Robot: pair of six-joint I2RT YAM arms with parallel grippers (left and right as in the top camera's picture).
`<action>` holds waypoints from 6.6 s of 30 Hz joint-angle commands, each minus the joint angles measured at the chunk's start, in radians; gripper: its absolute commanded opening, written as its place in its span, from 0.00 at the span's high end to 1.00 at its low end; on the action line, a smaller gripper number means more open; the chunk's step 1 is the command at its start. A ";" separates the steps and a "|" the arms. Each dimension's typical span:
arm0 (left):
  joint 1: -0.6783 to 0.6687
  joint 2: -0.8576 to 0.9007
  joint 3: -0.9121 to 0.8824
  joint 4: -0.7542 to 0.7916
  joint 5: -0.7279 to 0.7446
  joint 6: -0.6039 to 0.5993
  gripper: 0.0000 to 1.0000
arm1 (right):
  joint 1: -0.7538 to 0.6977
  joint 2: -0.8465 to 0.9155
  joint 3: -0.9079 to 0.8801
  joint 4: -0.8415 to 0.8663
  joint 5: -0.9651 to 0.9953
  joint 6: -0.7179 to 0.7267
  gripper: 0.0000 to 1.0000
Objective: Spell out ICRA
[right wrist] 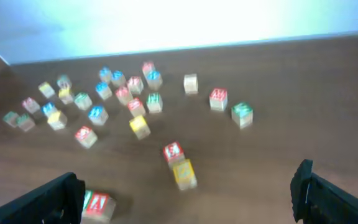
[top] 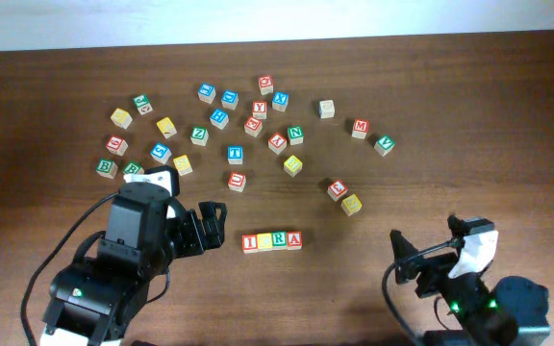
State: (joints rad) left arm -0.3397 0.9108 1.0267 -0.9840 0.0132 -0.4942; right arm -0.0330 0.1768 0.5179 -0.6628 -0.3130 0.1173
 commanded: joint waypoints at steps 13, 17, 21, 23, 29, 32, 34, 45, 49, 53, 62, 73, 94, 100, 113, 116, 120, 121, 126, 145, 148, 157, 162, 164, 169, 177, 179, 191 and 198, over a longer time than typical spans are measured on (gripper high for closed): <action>0.003 0.000 0.010 0.001 -0.014 0.003 0.01 | -0.006 -0.174 -0.337 0.377 0.010 -0.110 0.02; 0.003 0.000 0.010 0.001 -0.014 0.003 0.01 | -0.006 -0.174 -0.363 0.454 0.055 -0.195 0.02; 0.003 0.000 0.010 0.001 -0.014 0.003 0.01 | -0.006 -0.174 -0.447 0.600 0.055 -0.188 0.02; 0.003 0.000 0.010 0.001 -0.014 0.003 0.01 | -0.006 -0.174 -0.486 0.662 0.063 -0.188 0.02; 0.003 0.000 0.010 0.001 -0.014 0.003 0.01 | 0.001 -0.174 -0.512 0.656 0.168 -0.154 0.02; 0.003 0.000 0.010 0.001 -0.014 0.003 0.01 | -0.001 -0.164 -0.512 0.595 0.176 -0.154 0.02; 0.003 0.000 0.010 0.001 -0.014 0.003 0.01 | -0.001 -0.159 -0.512 0.593 0.188 -0.154 0.02; 0.003 0.000 0.010 0.001 -0.014 0.003 0.01 | 0.050 -0.174 -0.512 0.583 0.280 -0.128 0.01; 0.003 0.000 0.010 0.001 -0.014 0.003 0.01 | 0.027 -0.174 -0.512 0.581 0.284 -0.123 0.02; 0.003 0.000 0.010 0.001 -0.014 0.003 0.01 | 0.027 -0.174 -0.512 0.580 0.280 -0.124 0.01; 0.003 0.000 0.010 0.001 -0.014 0.003 0.01 | 0.026 -0.174 -0.512 0.581 0.274 -0.125 0.02; 0.003 0.000 0.010 0.001 -0.014 0.003 0.01 | 0.024 -0.174 -0.512 0.582 0.277 -0.124 0.02; 0.003 0.000 0.010 0.001 -0.014 0.003 0.00 | 0.026 -0.174 -0.512 0.584 0.277 -0.124 0.02; 0.002 0.000 0.010 0.001 -0.029 0.003 0.01 | 0.026 -0.174 -0.512 0.584 0.277 -0.124 0.02; 0.090 -0.188 -0.163 0.011 -0.024 0.153 0.01 | 0.026 -0.174 -0.512 0.584 0.277 -0.124 0.02; 0.119 -0.343 -0.289 0.110 0.032 0.240 0.01 | 0.026 -0.174 -0.512 0.584 0.277 -0.124 0.02; 0.166 -0.562 -0.478 0.336 0.140 0.354 0.01 | 0.026 -0.174 -0.512 0.584 0.277 -0.124 0.02; 0.177 -0.604 -0.518 0.371 0.141 0.354 0.01 | 0.026 -0.174 -0.512 0.584 0.277 -0.124 0.02; 0.244 -0.726 -0.700 0.645 0.222 0.355 0.01 | 0.026 -0.174 -0.512 0.584 0.277 -0.124 0.02; 0.349 -0.906 -1.019 0.908 0.063 0.356 0.01 | 0.026 -0.174 -0.512 0.584 0.277 -0.124 0.02; 0.349 -0.906 -1.019 0.904 0.046 0.378 0.01 | 0.026 -0.174 -0.512 0.584 0.277 -0.124 0.02; 0.349 -0.906 -1.019 0.903 0.049 0.453 0.01 | 0.026 -0.174 -0.512 0.584 0.277 -0.124 0.02; 0.349 -0.906 -1.019 0.900 0.022 0.491 0.01 | 0.026 -0.174 -0.512 0.584 0.277 -0.124 0.02; 0.349 -0.906 -1.019 0.898 -0.005 0.491 0.01 | 0.026 -0.174 -0.512 0.584 0.277 -0.124 0.02; 0.349 -0.906 -1.019 0.900 -0.052 0.492 0.01 | 0.026 -0.174 -0.512 0.584 0.277 -0.124 0.02; 0.349 -0.906 -1.019 0.896 -0.032 0.534 0.01 | 0.026 -0.174 -0.512 0.584 0.277 -0.124 0.02; 0.349 -0.906 -1.019 0.896 -0.032 0.534 0.01 | 0.026 -0.174 -0.512 0.584 0.277 -0.124 0.02; 0.349 -0.906 -1.018 0.900 -0.021 0.533 0.01 | 0.026 -0.174 -0.512 0.584 0.277 -0.124 0.02; 0.349 -0.906 -1.018 0.900 -0.021 0.533 0.01 | 0.026 -0.174 -0.512 0.584 0.277 -0.124 0.02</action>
State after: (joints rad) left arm 0.0032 0.0128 0.0109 -0.0788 -0.0154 0.0196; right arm -0.0021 0.0139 0.0105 -0.0719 -0.0414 -0.0177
